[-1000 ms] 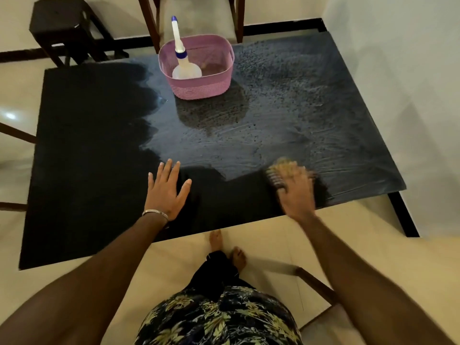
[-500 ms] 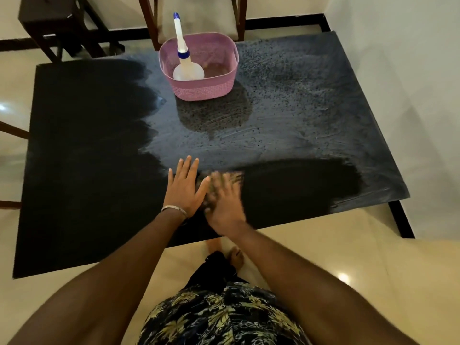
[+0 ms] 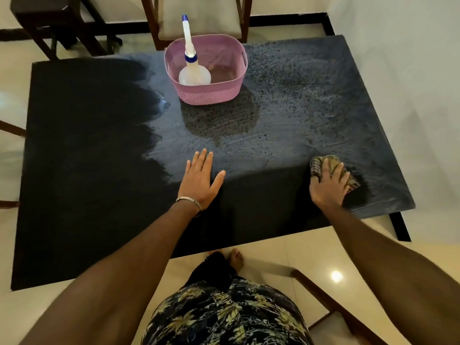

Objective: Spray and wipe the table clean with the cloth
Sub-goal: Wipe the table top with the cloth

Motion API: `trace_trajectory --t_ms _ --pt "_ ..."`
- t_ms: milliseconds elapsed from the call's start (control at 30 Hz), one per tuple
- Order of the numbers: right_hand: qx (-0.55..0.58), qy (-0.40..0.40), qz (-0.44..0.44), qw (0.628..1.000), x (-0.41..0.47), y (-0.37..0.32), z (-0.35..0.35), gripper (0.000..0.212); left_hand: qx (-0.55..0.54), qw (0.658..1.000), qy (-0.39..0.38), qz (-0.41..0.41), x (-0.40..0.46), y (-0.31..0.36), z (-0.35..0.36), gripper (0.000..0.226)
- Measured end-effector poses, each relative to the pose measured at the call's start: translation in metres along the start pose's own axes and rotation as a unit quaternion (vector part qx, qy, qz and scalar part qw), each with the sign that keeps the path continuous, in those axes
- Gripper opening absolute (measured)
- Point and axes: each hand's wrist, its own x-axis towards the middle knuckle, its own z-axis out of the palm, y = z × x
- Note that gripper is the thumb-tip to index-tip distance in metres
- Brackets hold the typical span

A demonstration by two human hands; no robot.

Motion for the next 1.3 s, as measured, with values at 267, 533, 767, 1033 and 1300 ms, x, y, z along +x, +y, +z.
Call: trace_trajectory --t_ms 267,533,767,1033,1300 --pt "-0.125 -0.058 -0.326 0.935 -0.118 -0.200 0.065 0.076 -0.003 0.999 0.039 -0.009 0.013 -0.005 -0.017 0.080" --pt "-0.149 -0.147 -0.594 0.777 -0.157 -0.195 0.080 0.055 0.002 0.998 0.047 -0.037 0.019 -0.011 -0.020 0.069" --pt "-0.101 -0.036 -0.264 0.959 0.006 -0.004 -0.010 0.072 0.029 0.999 0.014 -0.032 0.023 0.008 0.000 0.071" --pt "-0.059 -0.013 -0.138 0.989 0.048 0.038 -0.028 0.075 0.022 0.999 0.013 -0.042 0.048 0.079 0.035 0.070" --pt "-0.147 -0.110 -0.566 0.804 -0.042 0.061 0.012 0.075 0.007 0.999 0.007 -0.037 0.071 0.191 0.087 0.069"
